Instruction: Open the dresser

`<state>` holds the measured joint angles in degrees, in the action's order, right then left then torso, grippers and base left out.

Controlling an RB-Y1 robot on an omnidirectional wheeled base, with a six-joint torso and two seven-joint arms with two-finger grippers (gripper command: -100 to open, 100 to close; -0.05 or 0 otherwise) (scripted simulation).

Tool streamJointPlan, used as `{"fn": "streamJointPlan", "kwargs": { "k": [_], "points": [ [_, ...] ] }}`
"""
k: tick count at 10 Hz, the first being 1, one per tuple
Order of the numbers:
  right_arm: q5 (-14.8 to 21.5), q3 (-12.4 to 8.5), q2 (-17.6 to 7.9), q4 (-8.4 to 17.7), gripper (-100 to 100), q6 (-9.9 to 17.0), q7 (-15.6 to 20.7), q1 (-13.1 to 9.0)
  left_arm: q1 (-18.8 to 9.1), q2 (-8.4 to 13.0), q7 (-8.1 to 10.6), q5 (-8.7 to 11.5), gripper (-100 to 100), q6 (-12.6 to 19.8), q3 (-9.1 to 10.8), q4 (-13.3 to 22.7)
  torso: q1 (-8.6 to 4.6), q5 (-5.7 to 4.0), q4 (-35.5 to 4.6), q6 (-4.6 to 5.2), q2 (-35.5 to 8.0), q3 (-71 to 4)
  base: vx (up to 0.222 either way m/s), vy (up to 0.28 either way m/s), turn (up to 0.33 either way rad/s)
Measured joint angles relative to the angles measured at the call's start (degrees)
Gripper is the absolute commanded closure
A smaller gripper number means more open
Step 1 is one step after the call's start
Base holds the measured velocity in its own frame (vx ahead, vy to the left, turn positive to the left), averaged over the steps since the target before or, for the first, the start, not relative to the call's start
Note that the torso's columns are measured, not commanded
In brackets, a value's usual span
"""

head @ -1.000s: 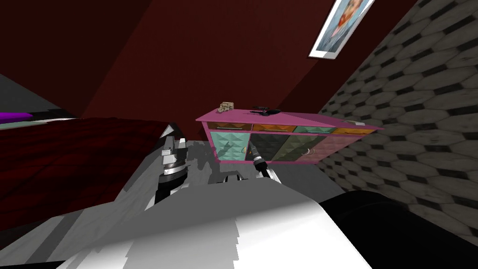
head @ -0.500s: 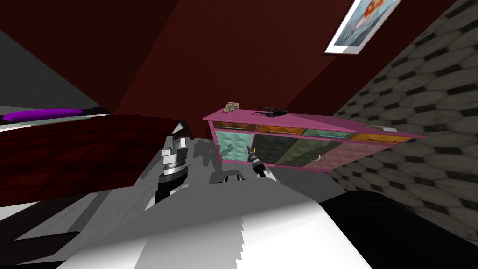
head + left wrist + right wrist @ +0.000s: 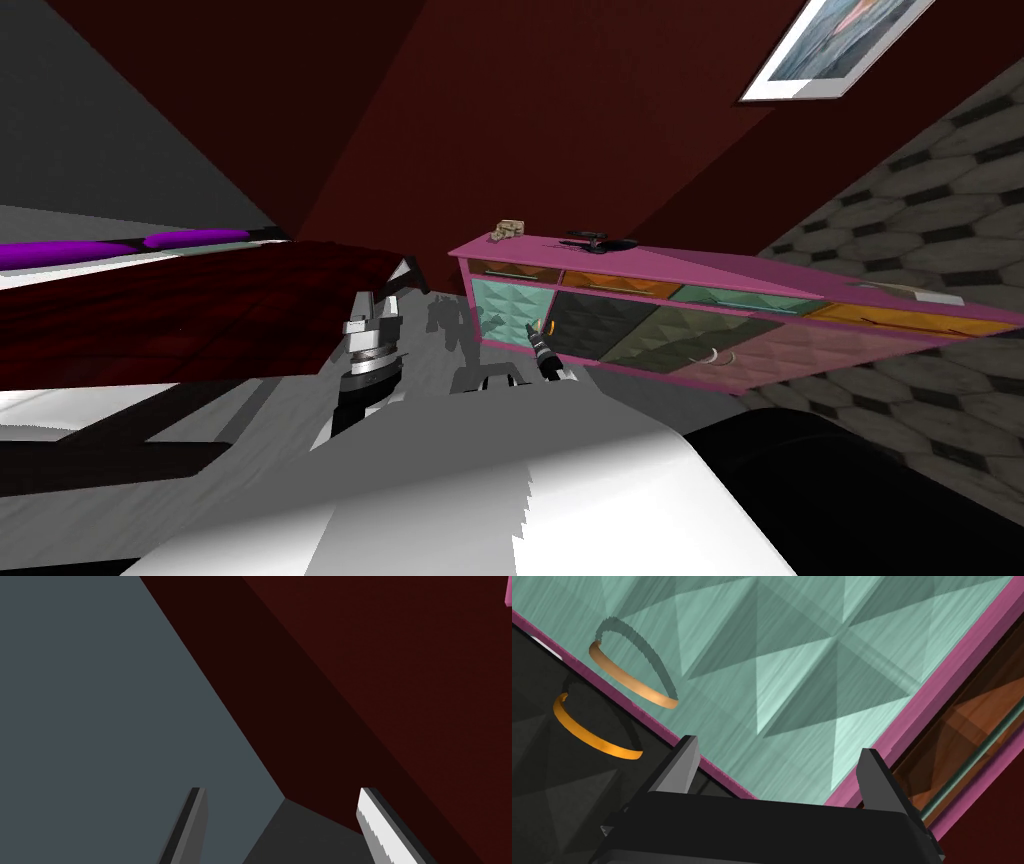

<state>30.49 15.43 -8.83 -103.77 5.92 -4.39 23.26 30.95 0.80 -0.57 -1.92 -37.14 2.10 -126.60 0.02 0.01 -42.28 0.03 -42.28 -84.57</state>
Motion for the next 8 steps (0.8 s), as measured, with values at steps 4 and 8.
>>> {"fn": "streamJointPlan", "kwargs": {
  "k": [4, 8],
  "points": [
    [4.47, 2.24, 0.28, 6.72, -100, 5.88, -1.3, -1.59, 0.0, 0.0, 0.0, 0.0, 0, 0.0, 0.0, 0.0, -0.02, 0.0, 0.01, 0.0, 0.0, -0.01, 0.011, -0.009, 0.225],
    [8.95, 4.33, 0.16, 14.67, -100, 11.95, -2.94, -3.12, 0.0, 0.0, 0.0, 0.0, 0, 0.0, 0.0, 0.0, -0.01, 0.0, 0.01, -0.01, 0.02, -0.01, 0.015, -0.009, 0.156]
  ]
}}
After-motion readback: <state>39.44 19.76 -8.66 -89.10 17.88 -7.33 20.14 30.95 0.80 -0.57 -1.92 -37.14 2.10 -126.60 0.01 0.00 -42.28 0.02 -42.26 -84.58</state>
